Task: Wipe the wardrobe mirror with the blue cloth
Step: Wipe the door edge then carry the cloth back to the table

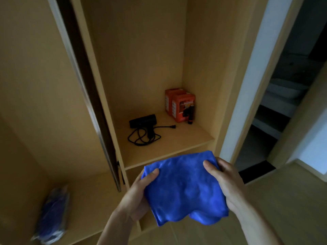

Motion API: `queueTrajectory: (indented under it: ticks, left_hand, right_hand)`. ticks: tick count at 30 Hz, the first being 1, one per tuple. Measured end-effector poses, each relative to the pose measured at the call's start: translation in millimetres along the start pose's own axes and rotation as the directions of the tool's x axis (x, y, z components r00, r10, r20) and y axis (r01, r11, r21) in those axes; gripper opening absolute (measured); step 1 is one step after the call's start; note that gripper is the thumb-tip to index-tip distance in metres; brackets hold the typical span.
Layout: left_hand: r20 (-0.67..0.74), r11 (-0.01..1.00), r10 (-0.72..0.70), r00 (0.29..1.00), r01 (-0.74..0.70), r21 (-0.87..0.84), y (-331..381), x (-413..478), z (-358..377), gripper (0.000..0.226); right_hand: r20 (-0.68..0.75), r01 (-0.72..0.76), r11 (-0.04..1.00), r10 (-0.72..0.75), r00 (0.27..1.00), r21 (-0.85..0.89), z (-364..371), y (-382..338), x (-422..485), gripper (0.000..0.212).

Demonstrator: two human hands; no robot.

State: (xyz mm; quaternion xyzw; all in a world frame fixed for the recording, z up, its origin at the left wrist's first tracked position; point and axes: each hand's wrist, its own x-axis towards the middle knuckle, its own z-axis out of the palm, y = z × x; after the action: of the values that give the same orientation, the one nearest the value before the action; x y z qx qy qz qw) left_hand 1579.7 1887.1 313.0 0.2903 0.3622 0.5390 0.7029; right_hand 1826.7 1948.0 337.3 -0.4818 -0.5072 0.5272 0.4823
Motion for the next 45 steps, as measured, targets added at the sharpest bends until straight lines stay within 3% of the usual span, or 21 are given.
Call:
queueTrajectory:
  ticks: [3,10,14,17,19,21,23,28,30,33,41,45]
  left_hand:
    - [-0.074,0.997,-0.031,0.997,0.036,0.071,-24,12,21,0.04]
    - [-0.226,0.923,0.093,0.97,0.002,0.386,-47,42,59,0.044]
    - [-0.054,0.92,-0.063,0.997,0.079,0.385,-53,68,80,0.023]
    - [0.118,0.882,-0.183,0.976,0.109,0.459,-69,91,97,0.03]
    - [0.152,0.837,-0.213,0.965,0.1,0.538,-88,108,112,0.043]
    - [0.203,0.824,-0.261,0.944,0.108,0.556,-106,123,129,0.03]
    - [0.334,0.815,-0.336,0.881,0.094,0.572,-120,131,150,0.018]
    - [0.492,0.767,-0.515,0.702,0.12,0.631,-151,130,183,0.023]
    - [0.543,0.755,-0.547,0.637,0.096,0.649,-158,123,191,0.022]
    - [0.616,0.732,-0.616,0.491,0.067,0.678,-171,99,207,0.024]
    - [0.678,0.673,-0.721,0.144,-0.093,0.734,-206,2,247,0.023]
    - [0.652,0.659,-0.752,-0.102,-0.11,0.744,-218,-62,250,0.041]
  right_hand:
    - [-0.016,-0.058,0.998,0.059,0.998,0.04,-22,9,-5,0.009]
    - [-0.026,-0.058,0.996,0.057,0.998,-0.07,-67,25,-28,0.022]
    - [-0.223,-0.036,0.984,-0.004,0.975,-0.176,-96,32,-43,0.027]
    - [-0.383,-0.077,0.97,-0.018,0.924,-0.232,-123,34,-63,0.01]
    - [-0.484,-0.124,0.968,0.004,0.875,-0.217,-135,34,-81,0.009]
    - [-0.598,-0.166,0.972,0.034,0.801,-0.167,-141,33,-101,0.014]
    - [-0.71,-0.182,0.977,0.051,0.702,-0.109,-142,33,-123,0.02]
    - [-0.871,-0.191,0.982,0.082,0.484,-0.014,-120,35,-188,0.031]
    - [-0.881,-0.187,0.982,0.091,0.464,0.003,-106,37,-209,0.039]
    - [-0.925,-0.173,0.983,0.12,0.361,0.06,-82,40,-248,0.048]
    - [-0.991,-0.16,0.98,0.108,-0.076,0.119,-10,39,-359,0.045]
    - [-0.962,-0.094,0.988,0.094,-0.255,0.121,34,44,-415,0.044]
